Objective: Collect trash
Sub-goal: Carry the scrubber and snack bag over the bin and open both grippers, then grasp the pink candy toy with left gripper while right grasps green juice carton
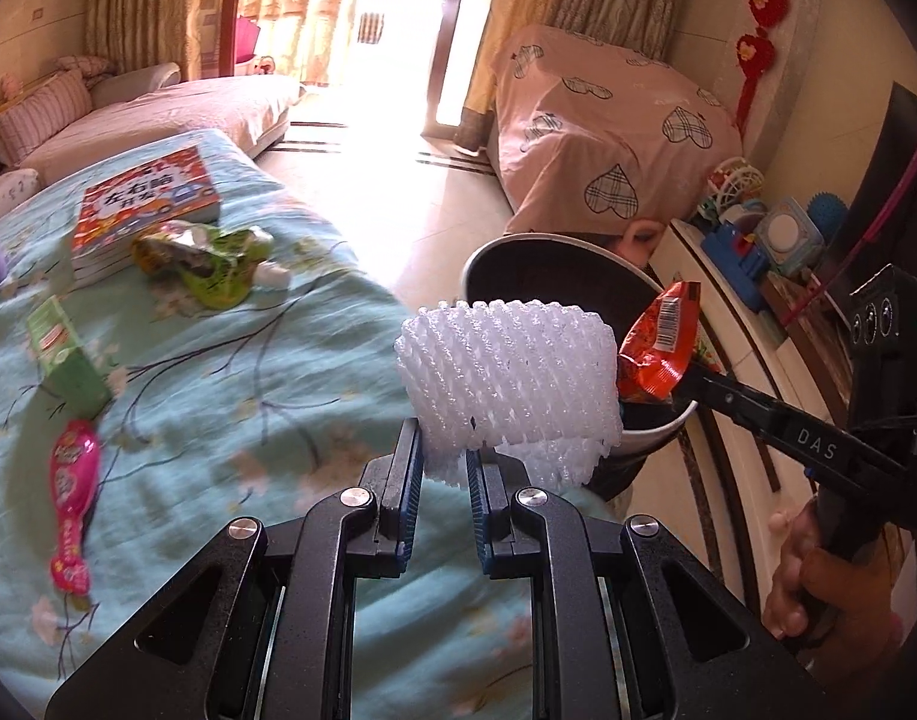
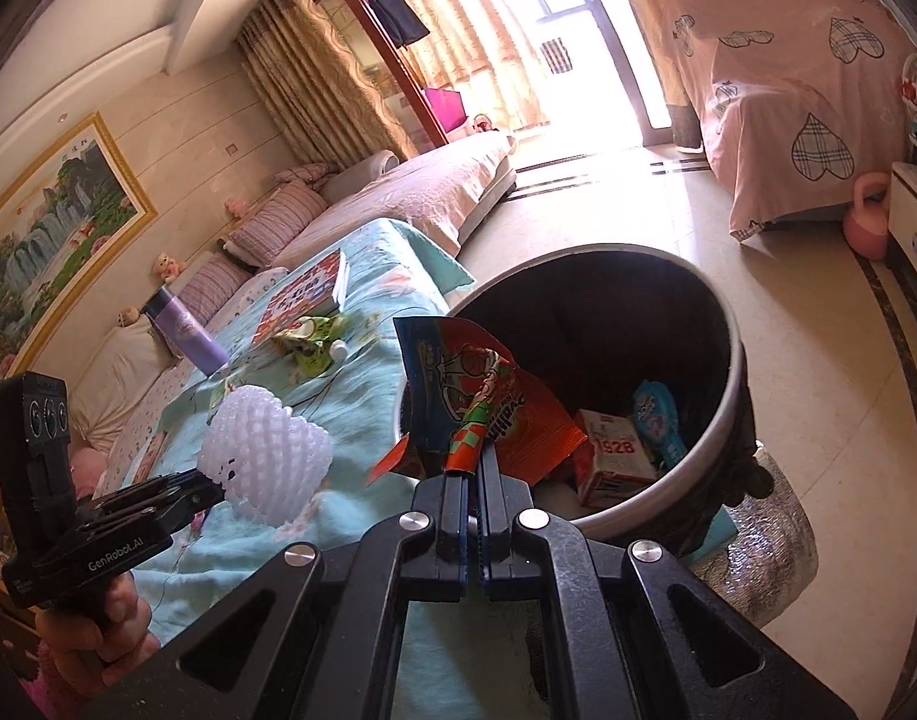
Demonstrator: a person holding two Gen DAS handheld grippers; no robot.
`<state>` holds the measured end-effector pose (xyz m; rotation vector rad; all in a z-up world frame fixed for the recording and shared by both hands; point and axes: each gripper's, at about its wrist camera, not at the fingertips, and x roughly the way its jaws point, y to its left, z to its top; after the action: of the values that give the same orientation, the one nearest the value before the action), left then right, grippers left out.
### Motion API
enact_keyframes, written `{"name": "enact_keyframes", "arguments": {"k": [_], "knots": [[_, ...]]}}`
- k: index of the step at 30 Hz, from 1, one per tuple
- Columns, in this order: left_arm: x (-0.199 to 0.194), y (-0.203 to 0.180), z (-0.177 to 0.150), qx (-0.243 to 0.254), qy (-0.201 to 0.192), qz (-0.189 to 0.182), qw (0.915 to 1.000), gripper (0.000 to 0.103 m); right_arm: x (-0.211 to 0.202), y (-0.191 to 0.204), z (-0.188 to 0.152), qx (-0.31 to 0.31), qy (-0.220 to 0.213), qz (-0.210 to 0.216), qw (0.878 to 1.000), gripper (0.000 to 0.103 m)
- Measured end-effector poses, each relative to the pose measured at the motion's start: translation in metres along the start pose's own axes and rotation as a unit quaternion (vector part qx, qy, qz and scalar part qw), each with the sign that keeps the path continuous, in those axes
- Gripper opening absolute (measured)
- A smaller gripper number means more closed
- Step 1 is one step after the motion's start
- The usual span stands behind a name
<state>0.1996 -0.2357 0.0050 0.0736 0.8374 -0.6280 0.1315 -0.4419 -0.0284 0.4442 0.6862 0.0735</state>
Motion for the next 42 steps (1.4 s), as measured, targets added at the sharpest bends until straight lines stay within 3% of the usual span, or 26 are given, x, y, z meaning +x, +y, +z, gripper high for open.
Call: {"name": "enact_keyframes", "arguments": {"k": [17,20,23,26,31,38,42], "knots": [[0.061,-0.05,0.048,0.046,0.043,-0.015,0.9979,0.014,0.007,-0.038,0.028,0.01,0.005,-0.027,1.0,0.002],[0.072,-0.053,0.053,0.048,0.056,-0.013,0.9972,0.022,0.011,-0.043,0.032,0.012,0.011,-0.027,0.999,0.008],[0.078,-0.052,0.054,0.049,0.065,-0.008,0.9966,0.044,0.016,-0.05,0.034,0.02,0.018,-0.03,0.999,0.008],[0.076,-0.05,0.051,0.048,0.064,-0.01,0.9967,0.047,0.018,-0.055,0.035,0.029,0.021,-0.028,0.999,0.012],[0.068,-0.043,0.04,0.041,0.063,-0.011,0.9971,0.05,0.016,-0.054,0.032,0.033,0.021,-0.023,0.999,0.03],[0.047,-0.022,0.016,0.013,0.057,-0.004,0.9983,0.055,0.013,-0.044,0.027,0.03,0.018,-0.019,0.999,0.041],[0.029,-0.002,0.0,-0.014,0.047,0.011,0.9987,0.055,0.014,-0.029,0.02,0.026,0.015,-0.006,1.0,0.068]]}}
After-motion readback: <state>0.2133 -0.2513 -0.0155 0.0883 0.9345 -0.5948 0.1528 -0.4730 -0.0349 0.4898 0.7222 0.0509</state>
